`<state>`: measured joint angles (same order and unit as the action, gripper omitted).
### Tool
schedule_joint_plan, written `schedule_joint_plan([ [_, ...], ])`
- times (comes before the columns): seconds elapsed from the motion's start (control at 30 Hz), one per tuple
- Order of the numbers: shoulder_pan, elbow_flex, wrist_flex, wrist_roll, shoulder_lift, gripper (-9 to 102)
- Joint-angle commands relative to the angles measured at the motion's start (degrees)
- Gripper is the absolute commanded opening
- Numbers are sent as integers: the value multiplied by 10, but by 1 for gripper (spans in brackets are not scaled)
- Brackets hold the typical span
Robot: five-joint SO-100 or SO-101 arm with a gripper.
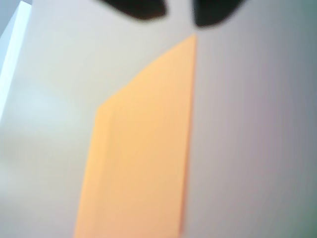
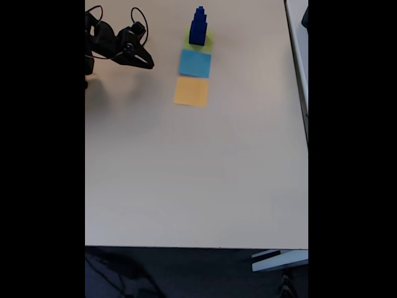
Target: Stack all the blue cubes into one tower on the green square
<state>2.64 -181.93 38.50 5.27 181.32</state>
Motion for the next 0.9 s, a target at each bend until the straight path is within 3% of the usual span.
schedule_joint_plan([
  [0.0,-13,-4,97,-5,80,0],
  [0.13,-20,-4,154,-15,126,0],
  [0.87,-33,-4,165,-11,126,0],
])
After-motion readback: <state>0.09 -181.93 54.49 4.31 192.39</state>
